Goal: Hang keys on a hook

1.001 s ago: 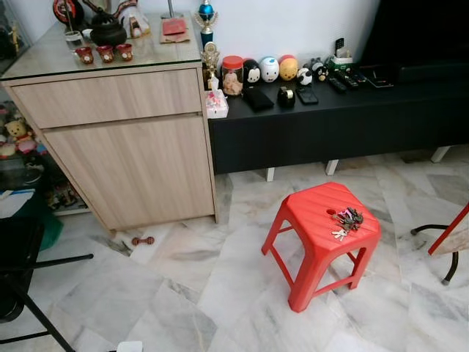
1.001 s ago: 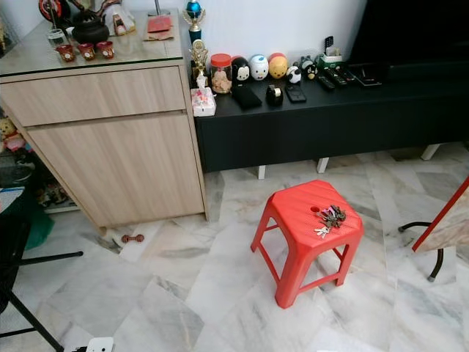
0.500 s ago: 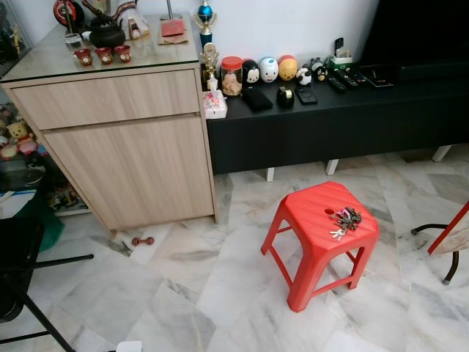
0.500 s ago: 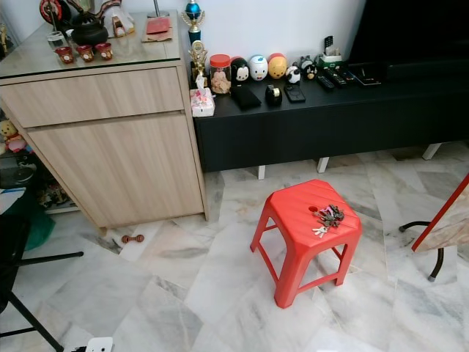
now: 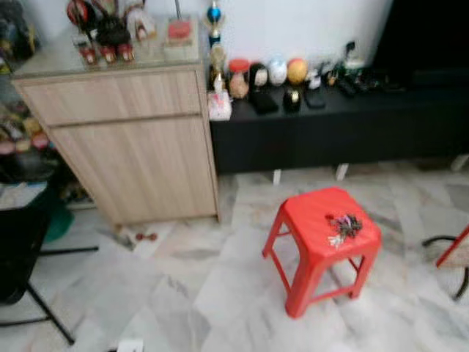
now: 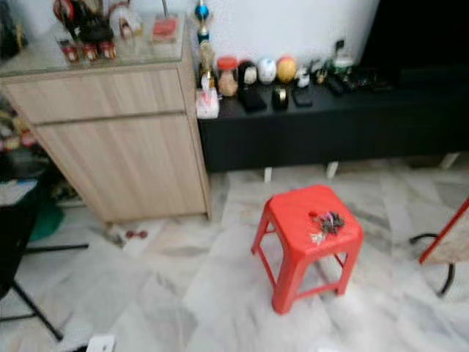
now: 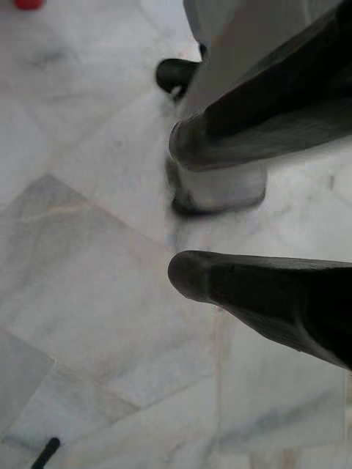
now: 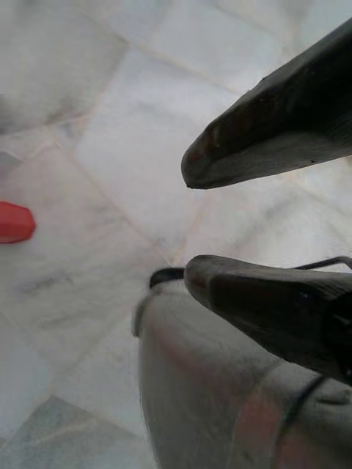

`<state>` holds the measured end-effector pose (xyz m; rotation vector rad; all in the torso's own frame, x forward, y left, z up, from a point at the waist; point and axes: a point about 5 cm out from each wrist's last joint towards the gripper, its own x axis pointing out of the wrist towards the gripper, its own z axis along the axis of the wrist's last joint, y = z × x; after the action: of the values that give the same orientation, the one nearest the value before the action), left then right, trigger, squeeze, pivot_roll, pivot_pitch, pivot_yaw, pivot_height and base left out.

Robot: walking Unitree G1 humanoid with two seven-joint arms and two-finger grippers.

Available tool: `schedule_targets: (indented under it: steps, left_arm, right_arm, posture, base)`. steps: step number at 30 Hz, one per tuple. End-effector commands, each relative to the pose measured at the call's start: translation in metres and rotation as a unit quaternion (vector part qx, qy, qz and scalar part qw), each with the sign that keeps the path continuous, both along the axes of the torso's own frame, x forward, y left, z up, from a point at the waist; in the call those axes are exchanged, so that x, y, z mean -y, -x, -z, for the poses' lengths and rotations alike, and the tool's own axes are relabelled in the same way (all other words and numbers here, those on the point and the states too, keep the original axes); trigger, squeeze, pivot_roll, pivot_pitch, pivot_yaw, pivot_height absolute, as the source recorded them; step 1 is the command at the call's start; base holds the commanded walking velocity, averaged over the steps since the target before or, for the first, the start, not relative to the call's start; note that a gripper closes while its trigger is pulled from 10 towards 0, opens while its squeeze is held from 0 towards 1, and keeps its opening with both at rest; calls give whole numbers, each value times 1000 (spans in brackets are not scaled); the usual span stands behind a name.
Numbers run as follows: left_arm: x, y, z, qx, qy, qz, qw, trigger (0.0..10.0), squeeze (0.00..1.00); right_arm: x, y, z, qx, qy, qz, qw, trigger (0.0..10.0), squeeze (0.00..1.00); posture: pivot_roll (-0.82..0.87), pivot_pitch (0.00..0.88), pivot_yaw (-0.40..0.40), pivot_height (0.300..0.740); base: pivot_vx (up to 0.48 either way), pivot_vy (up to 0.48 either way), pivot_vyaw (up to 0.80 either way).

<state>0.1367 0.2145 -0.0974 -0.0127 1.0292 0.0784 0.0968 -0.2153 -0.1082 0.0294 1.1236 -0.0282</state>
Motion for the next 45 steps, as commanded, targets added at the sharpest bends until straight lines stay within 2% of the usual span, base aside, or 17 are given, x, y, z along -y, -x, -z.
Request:
schedule_targets:
  steps: [1, 38, 45]
  left_arm:
    - [-6, 3, 0, -7, -9, 3, 1000, 10000, 0]
    - [-6, -3, -2, 0, -1, -10, 1000, 10000, 0]
    - [-6, -2, -2, -1, 1, -14, 1000, 10000, 0]
  right_arm:
    - [-5, -3, 0, 3, -7, 0, 1000, 10000, 0]
    - [-6, -10, -1, 9, -8, -8, 1000, 10000, 0]
    - [-6, -9, -1, 9, -9, -9, 1000, 10000, 0]
  posture:
    - [-54, 0, 6, 740]
    - [-38, 0, 0, 740]
    - [-40, 0, 0, 740]
  base:
    - [0, -289, 0]
    - [0, -290, 0]
    - [0, 0, 0]
